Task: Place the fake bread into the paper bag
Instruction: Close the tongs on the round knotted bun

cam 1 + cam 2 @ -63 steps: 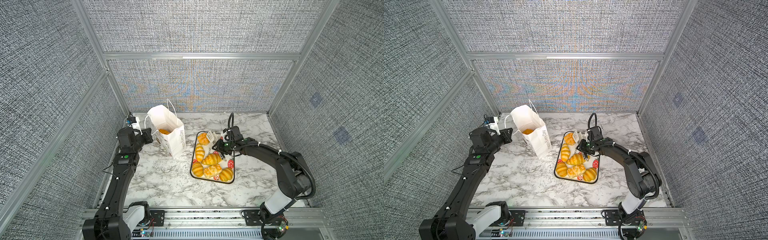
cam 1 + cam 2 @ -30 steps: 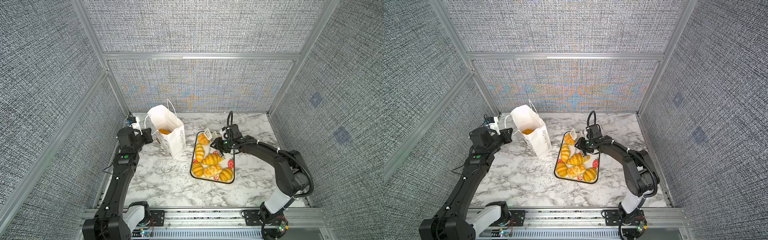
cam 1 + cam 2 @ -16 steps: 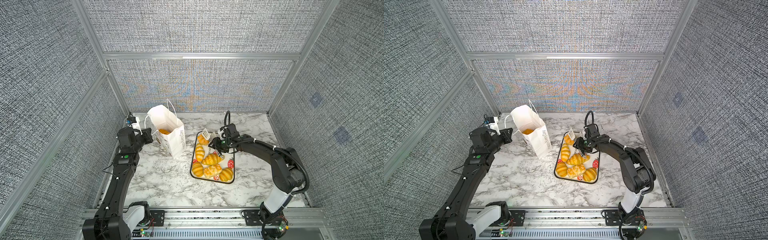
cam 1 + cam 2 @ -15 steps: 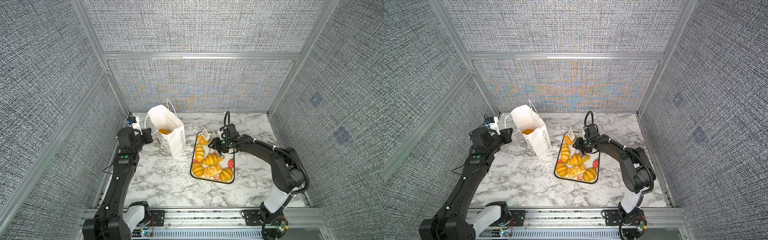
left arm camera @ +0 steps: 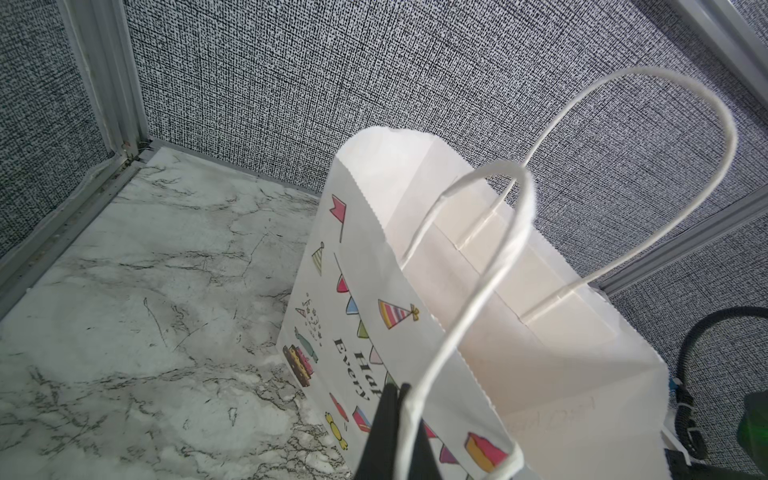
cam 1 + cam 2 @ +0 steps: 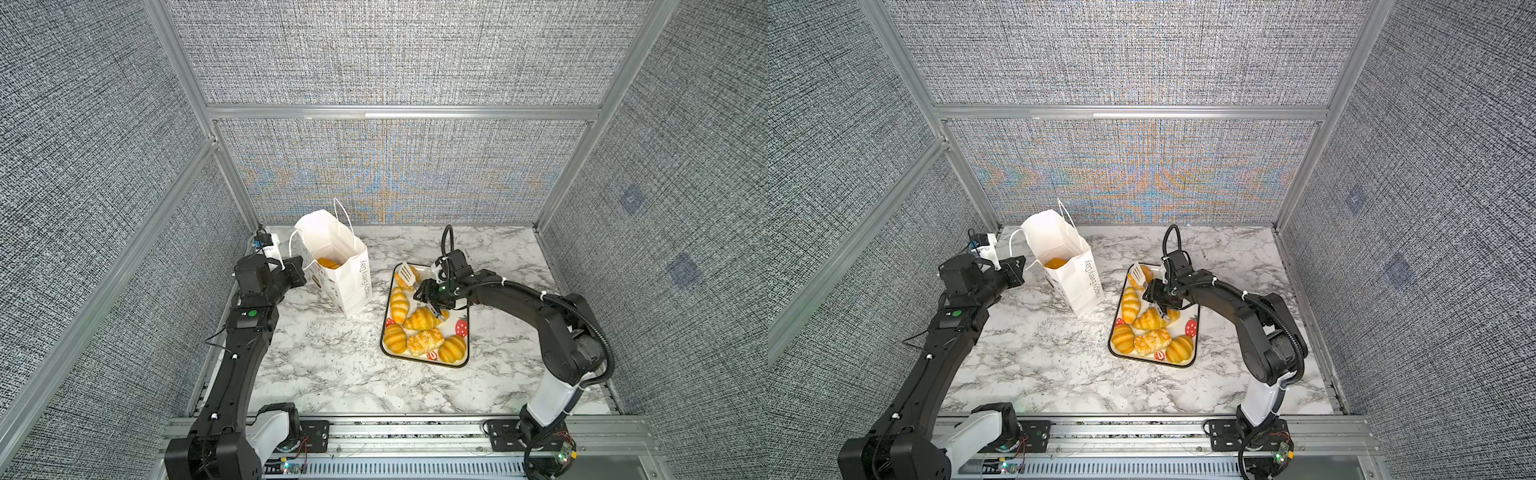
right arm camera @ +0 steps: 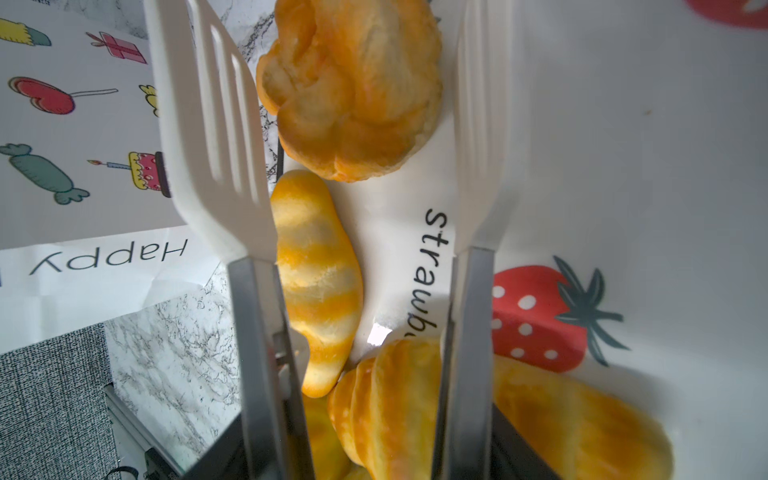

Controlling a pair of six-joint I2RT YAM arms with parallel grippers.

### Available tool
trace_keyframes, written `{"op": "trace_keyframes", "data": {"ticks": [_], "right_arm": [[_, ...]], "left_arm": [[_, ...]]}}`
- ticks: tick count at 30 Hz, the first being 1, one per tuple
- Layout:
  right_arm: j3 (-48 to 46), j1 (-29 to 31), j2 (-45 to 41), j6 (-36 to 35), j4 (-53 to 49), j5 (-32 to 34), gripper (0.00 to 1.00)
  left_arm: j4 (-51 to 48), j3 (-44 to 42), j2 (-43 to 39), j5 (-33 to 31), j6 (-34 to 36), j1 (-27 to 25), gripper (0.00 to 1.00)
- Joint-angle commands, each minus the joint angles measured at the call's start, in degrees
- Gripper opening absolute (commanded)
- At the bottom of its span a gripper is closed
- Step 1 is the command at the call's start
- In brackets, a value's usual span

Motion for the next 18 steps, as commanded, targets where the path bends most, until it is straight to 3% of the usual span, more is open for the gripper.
{"op": "trace_keyframes", "data": {"ticks": [1, 9, 18], "right_arm": [[0.7, 0.3, -0.1, -0.5, -1.2, 1.5, 0.62], [1.4, 0.3, -0.2, -0.9, -2.1, 2.1, 0.6], [2.4, 0.3, 0.3, -1.2, -2.5, 1.2, 0.44]], "left_arm": [[0.6, -0.3, -0.1, 0.8, 0.0, 0.1, 0.0], [0.6, -0.2, -0.2, 0.7, 0.1, 0.1, 0.0], [0.6, -0.2, -0.3, 0.7, 0.1, 0.1, 0.0]]}}
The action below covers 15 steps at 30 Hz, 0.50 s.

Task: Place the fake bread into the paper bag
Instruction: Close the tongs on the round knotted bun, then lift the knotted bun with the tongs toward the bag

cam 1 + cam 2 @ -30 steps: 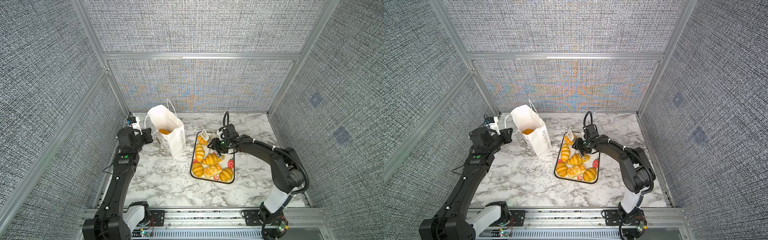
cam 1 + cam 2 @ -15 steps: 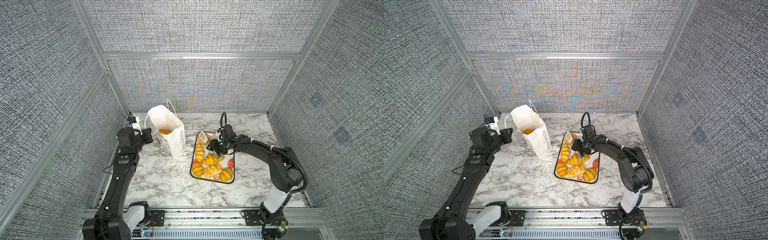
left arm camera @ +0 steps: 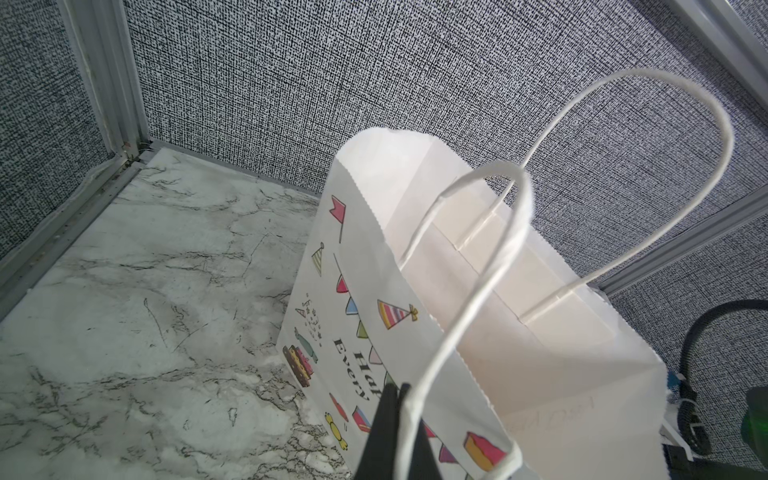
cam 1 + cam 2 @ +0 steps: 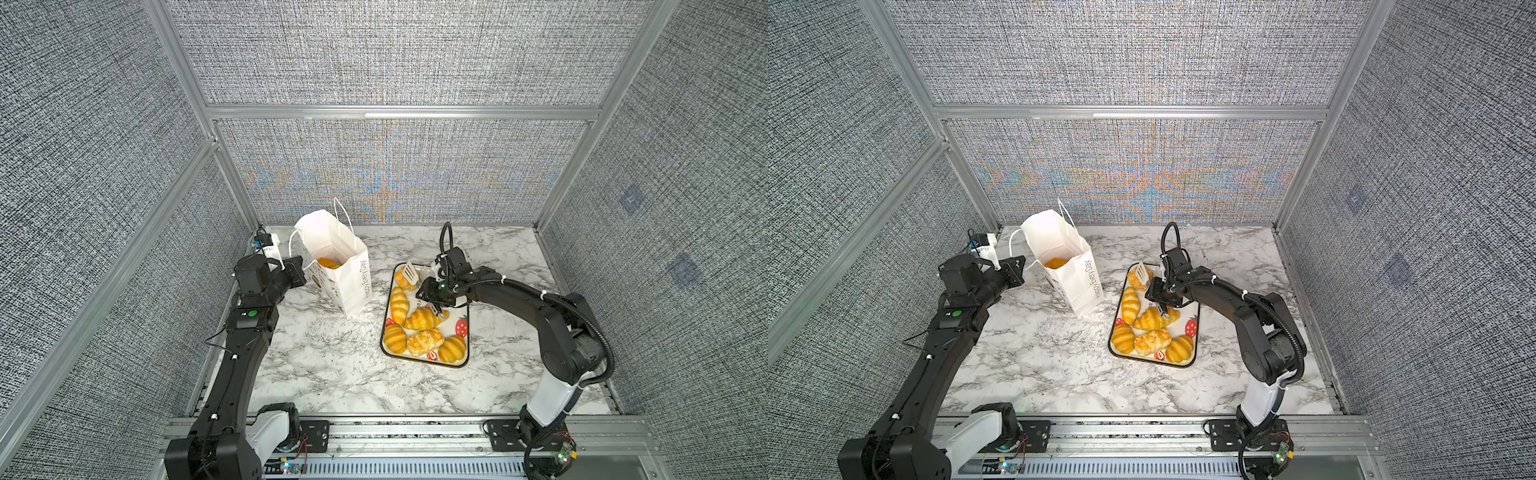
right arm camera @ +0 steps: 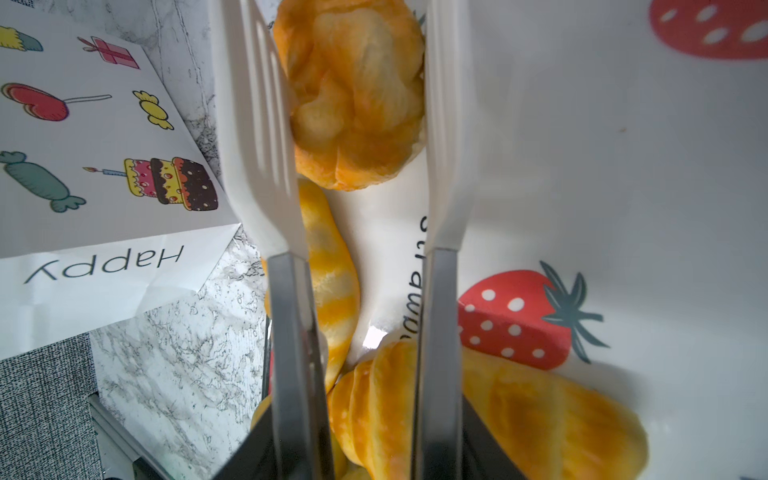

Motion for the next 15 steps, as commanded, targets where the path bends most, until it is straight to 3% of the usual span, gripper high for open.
{"op": "trace_keyframes", "data": {"ticks": [1, 9, 15], "right_arm": [[0.3, 0.0, -0.2, -0.4, -0.1, -0.2, 0.43], [-0.2, -0.4, -1.2, -0.4, 0.0, 0.0, 0.27], [-0.8, -0.8, -3.2, -0.5, -0.1, 0.3, 0.24]], "left_arm": [[0.6, -0.2, -0.1, 0.7, 0.1, 0.0, 0.0], [0.7, -0.3, 0.0, 0.9, 0.0, 0.0, 0.0], [0.6, -0.2, -0.1, 0.8, 0.1, 0.1, 0.0]]}}
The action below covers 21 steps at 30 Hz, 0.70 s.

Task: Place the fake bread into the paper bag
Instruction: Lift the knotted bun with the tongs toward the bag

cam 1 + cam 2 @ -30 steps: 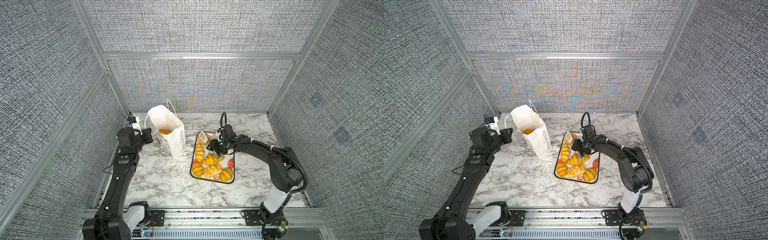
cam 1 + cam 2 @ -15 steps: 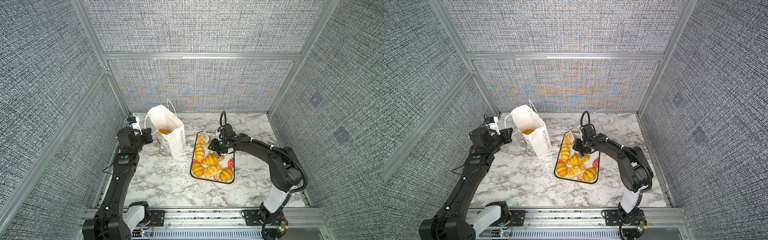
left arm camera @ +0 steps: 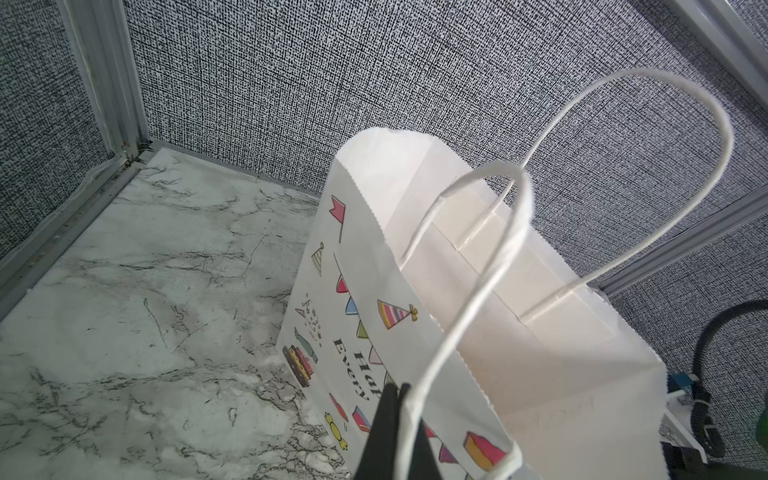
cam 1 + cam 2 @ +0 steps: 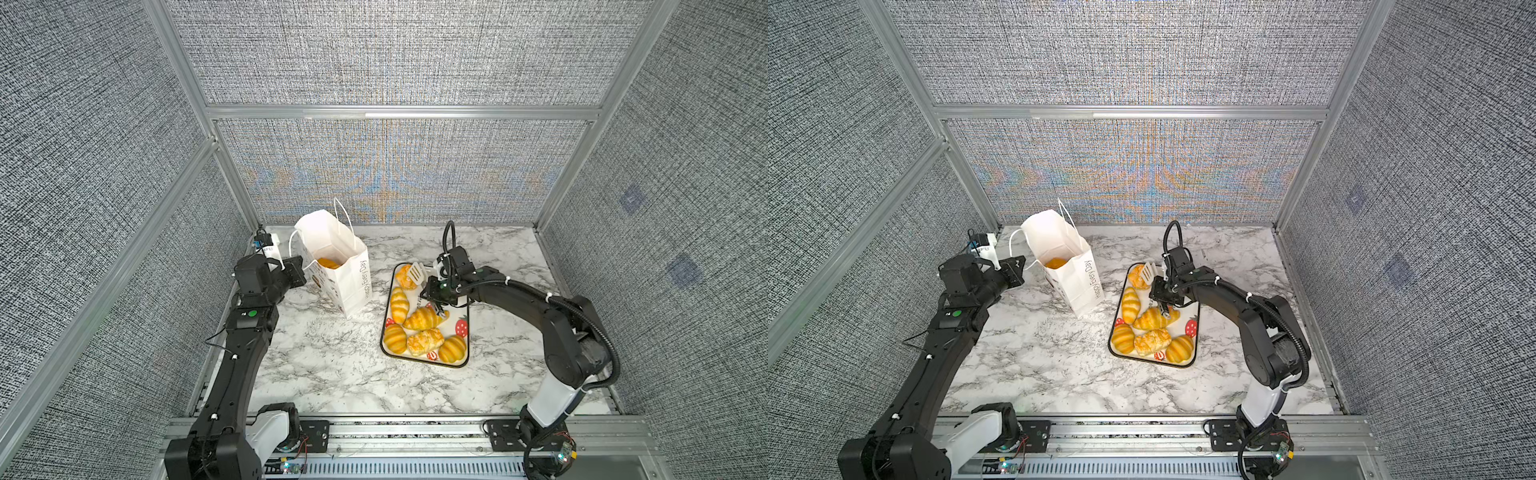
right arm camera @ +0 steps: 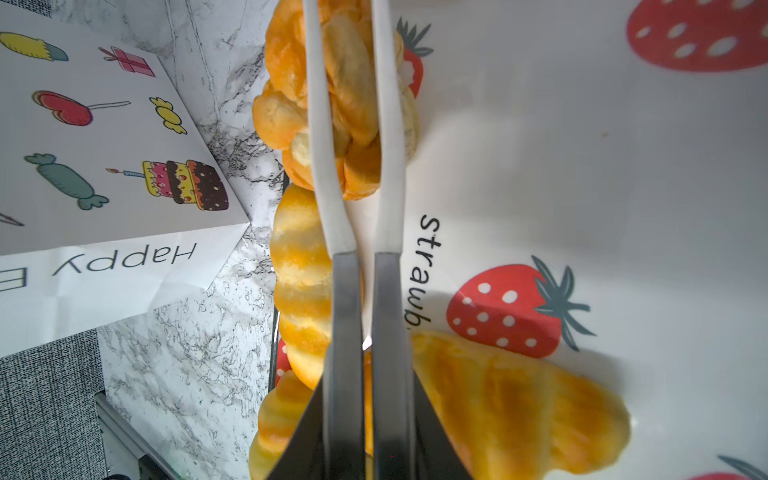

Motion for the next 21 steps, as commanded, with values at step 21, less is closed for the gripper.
{"op": "trace_keyframes", "data": {"ticks": [21], "right_arm": [[1.0, 1.2, -13.7, -1.0, -2.6, 0.2, 0.25]], "left_arm": [[0.7, -0.2, -0.1, 0.8, 0.0, 0.0, 0.0]]}}
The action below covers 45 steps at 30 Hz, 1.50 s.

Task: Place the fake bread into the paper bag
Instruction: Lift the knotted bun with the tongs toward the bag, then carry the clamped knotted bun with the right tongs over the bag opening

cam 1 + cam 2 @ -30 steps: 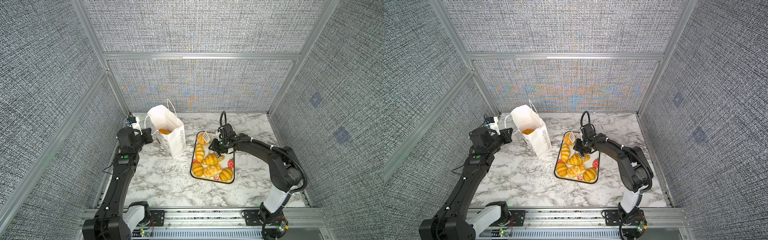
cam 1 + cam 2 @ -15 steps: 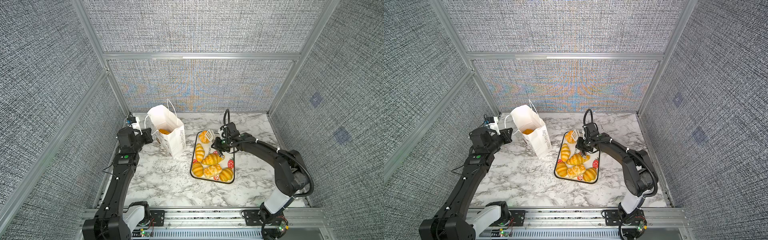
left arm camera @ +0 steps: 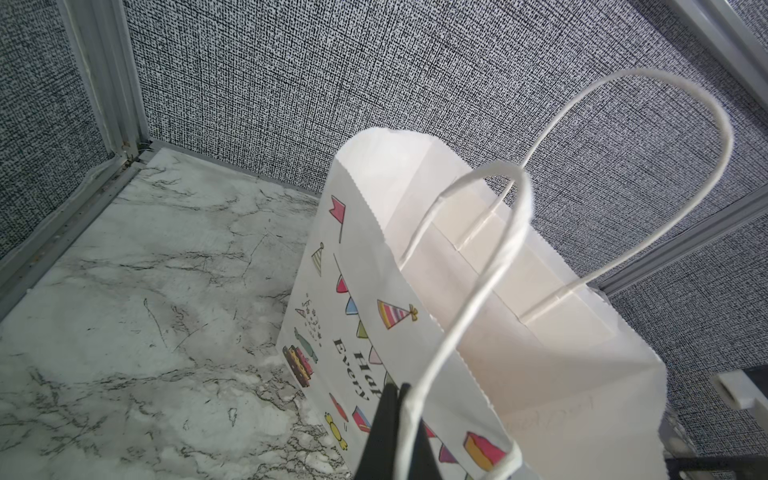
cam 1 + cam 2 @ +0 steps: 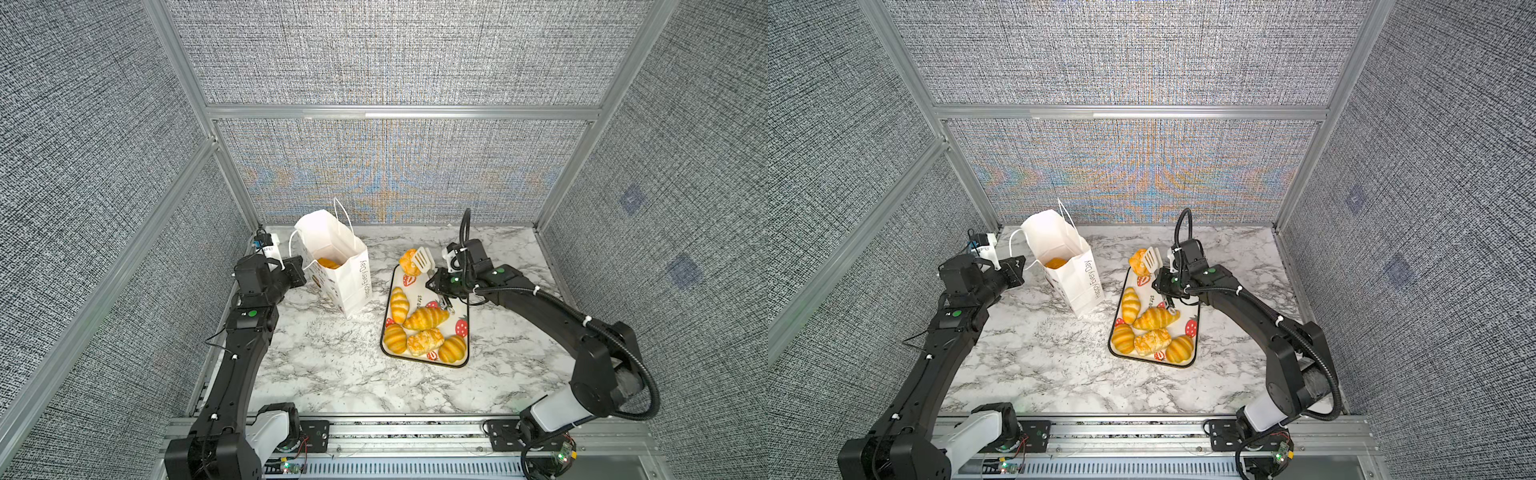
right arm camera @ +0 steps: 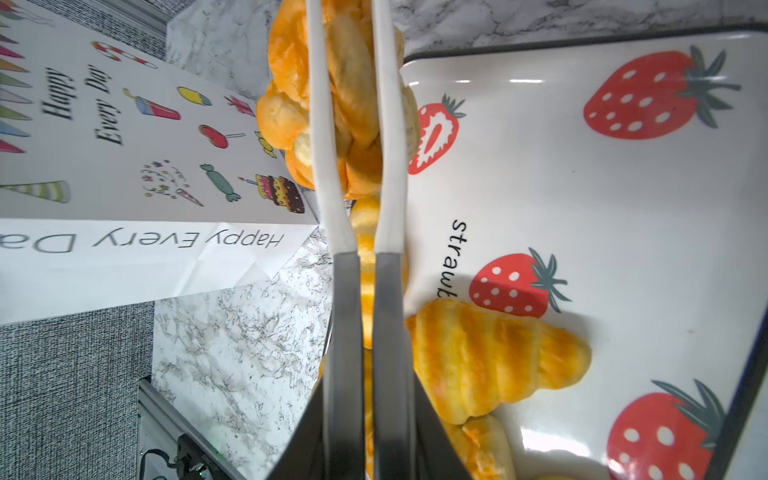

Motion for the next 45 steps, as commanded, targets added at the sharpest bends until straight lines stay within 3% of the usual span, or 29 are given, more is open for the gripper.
{"op": "trace_keyframes", "data": {"ticks": [1, 23, 45], "right_arm": [[0.9, 1.2, -2.3, -1.0, 1.1, -0.1, 0.25], [3.1, 10.3, -11.8, -4.4, 7.6, 1.1, 0.26], [11.4, 17.9, -6.2, -7.6, 9.4, 1.8, 0.28]], "left_arm": [[0.7, -0.2, -0.1, 0.8, 0.0, 0.1, 0.0], [0.7, -0.3, -0.4, 0.8, 0.1, 0.1, 0.0], [0.7, -0.3, -0.3, 0.8, 0.0, 0.0, 0.0]]}}
